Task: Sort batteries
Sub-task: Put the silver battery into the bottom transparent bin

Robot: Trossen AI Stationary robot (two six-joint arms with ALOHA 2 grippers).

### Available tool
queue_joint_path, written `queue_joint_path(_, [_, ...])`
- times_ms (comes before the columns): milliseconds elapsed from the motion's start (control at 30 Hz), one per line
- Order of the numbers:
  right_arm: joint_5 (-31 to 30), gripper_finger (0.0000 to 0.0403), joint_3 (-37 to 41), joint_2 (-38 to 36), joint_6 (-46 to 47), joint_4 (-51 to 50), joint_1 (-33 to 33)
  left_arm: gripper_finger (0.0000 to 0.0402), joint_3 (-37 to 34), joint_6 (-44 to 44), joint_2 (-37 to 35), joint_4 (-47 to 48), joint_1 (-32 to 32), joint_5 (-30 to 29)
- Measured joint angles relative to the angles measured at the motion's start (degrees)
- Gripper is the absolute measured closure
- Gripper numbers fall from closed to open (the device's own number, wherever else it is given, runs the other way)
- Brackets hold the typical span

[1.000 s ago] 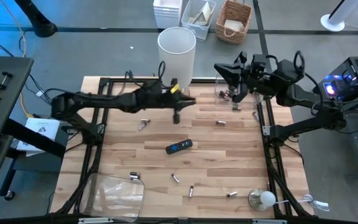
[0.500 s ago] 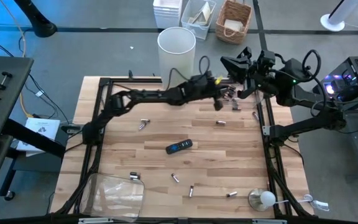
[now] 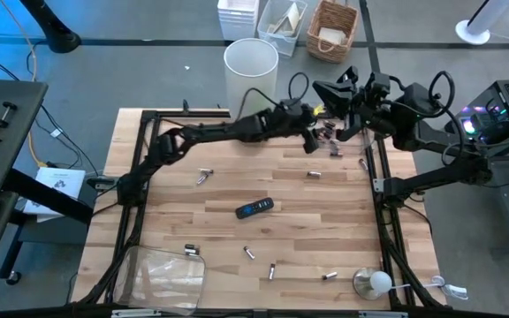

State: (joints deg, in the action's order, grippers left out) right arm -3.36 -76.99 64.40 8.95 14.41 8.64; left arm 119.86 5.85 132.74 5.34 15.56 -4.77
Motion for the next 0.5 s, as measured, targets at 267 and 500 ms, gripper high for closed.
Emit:
queue_joint_path(267, [0.7,0.0403,0.0,-2.1,0.0,-4.1,0.0,0.0189,-0.1,-0.7,-15.6,35.6,-0.8,13.0])
queue_joint_path(500, [0.1,0.0382,-0.1,-2.7,5.1,-24.4,1.1,0.0214,-20.1,-6.1,-37.7,33.7,-4.5,12.5])
